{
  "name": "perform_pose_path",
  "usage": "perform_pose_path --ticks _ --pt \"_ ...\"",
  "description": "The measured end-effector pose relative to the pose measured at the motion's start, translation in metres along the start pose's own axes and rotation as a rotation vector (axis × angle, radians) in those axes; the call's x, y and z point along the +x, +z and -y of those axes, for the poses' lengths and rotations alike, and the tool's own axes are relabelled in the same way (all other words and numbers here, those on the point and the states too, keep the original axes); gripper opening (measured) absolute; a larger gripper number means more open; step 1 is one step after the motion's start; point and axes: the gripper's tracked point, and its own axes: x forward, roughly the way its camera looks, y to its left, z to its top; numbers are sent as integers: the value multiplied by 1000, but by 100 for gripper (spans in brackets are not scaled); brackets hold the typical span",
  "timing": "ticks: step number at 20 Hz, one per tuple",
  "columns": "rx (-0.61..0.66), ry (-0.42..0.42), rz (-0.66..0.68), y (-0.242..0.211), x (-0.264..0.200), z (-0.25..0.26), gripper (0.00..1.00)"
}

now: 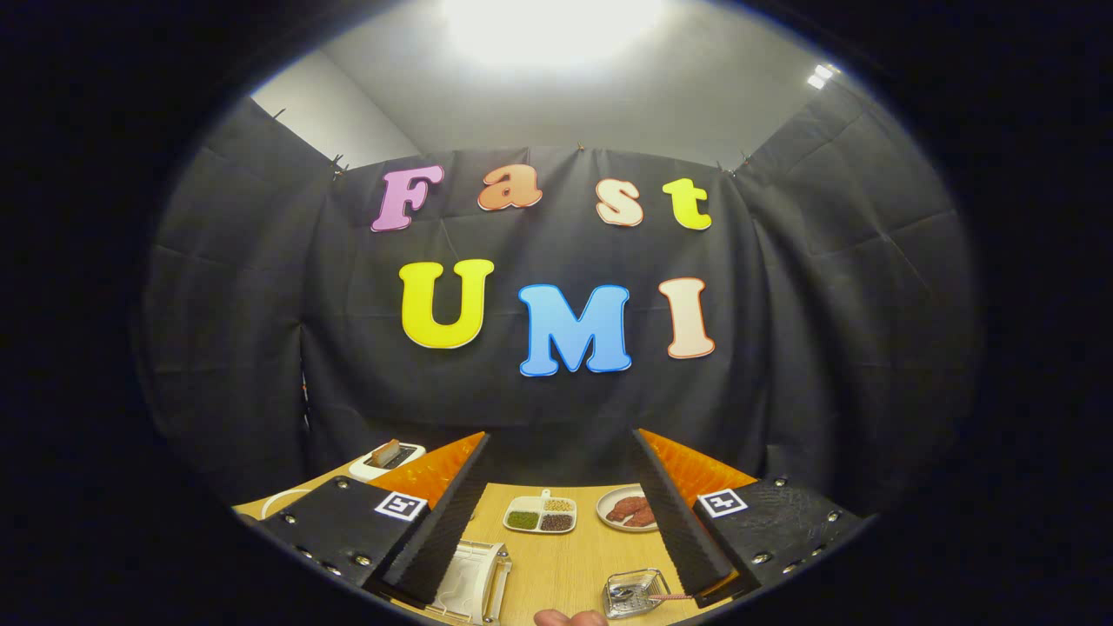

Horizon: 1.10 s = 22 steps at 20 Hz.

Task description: Take the plate from the dish rack, then take the spoon from the basket and place it into the plate.

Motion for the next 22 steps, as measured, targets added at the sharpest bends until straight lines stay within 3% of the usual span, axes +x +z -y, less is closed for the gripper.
perform_pose_path --ticks 3,8,13,18,22 --pt "-5 27 -13 1 2 -8 98" --pt "35 99 -148 -25 13 -36 97" --pt "138 262 -501 -83 23 -90 98" --pt "151 328 -779 -140 31 -126 98" --pt "166 318 -954 -184 36 -142 98"
